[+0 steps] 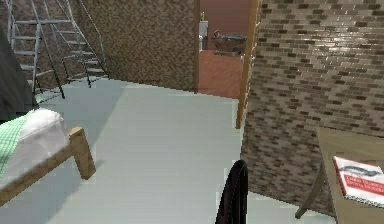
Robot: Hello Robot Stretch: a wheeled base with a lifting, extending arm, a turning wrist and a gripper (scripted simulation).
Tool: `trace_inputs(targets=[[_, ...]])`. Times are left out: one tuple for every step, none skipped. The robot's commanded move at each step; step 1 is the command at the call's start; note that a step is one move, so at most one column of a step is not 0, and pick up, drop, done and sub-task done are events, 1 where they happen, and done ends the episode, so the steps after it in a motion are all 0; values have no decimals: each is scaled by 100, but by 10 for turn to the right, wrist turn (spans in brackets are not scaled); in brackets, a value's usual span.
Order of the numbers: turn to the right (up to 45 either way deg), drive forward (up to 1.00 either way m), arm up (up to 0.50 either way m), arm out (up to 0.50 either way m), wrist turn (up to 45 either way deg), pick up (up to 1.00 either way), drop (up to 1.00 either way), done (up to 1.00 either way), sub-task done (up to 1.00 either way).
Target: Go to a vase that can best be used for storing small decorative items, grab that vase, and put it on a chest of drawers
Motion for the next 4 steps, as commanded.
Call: trace_inputs(targets=[[0,0,0,0,-450,0,0,0,0],[0,0,0,0,-450,0,0,0,0],[0,0,0,0,-450,0,0,0,0],[0,0,0,0,-240,0,0,0,0]])
